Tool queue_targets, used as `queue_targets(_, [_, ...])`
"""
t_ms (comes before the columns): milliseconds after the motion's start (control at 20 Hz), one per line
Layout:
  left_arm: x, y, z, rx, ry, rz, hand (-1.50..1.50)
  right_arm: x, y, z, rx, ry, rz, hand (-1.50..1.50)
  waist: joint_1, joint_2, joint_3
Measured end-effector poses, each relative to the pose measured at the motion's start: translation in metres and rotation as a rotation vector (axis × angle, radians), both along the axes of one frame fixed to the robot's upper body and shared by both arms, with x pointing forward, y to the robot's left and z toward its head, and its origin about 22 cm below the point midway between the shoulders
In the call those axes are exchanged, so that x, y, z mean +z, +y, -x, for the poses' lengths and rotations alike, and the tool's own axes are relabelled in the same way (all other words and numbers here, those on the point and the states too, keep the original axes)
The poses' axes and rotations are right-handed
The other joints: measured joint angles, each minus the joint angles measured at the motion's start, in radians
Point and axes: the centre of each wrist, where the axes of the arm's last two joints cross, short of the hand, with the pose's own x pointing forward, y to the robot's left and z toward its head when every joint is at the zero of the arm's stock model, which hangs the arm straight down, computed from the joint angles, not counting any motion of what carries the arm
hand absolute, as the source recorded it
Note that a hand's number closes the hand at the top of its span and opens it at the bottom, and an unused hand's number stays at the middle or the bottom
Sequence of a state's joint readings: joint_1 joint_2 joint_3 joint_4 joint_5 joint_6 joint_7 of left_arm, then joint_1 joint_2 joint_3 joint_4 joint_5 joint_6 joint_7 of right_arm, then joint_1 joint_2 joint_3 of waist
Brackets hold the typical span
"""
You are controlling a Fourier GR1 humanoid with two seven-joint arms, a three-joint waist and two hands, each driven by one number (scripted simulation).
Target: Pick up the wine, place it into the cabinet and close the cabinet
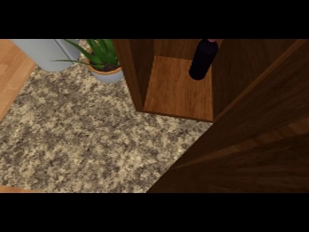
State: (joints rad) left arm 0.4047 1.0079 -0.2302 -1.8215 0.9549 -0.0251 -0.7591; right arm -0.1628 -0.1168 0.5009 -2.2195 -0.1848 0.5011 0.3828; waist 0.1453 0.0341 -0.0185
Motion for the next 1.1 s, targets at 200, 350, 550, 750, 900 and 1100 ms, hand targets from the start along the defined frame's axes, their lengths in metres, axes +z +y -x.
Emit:
queue_targets(200, [0.003, -0.002, -0.003, -0.021, -0.008, -0.001, 1.50, 0.004, 0.016, -0.028, -0.101, 0.013, -0.017, 1.50, 0.025, 0.006, 0.001])
queue_targets(350, [0.004, -0.004, -0.006, -0.037, -0.015, 0.004, 1.50, 0.012, 0.031, -0.048, -0.175, -0.002, -0.007, 1.50, 0.041, 0.010, 0.002])
queue_targets(550, [0.006, -0.006, -0.010, -0.059, -0.023, 0.007, 1.50, 0.025, 0.050, -0.075, -0.268, -0.029, 0.009, 1.50, 0.063, 0.015, 0.003])
queue_targets(750, [0.007, -0.008, -0.014, -0.073, -0.028, 0.010, 1.50, 0.041, 0.068, -0.104, -0.354, -0.048, 0.028, 1.50, 0.078, 0.022, 0.005])
queue_targets(900, [0.007, -0.010, -0.016, -0.083, -0.032, 0.014, 1.50, 0.053, 0.080, -0.126, -0.411, -0.051, 0.039, 1.50, 0.090, 0.027, 0.006])
queue_targets(1100, [0.009, -0.012, -0.020, -0.095, -0.039, 0.014, 1.50, 0.063, 0.088, -0.149, -0.449, -0.011, 0.038, 1.50, 0.095, 0.030, 0.013])
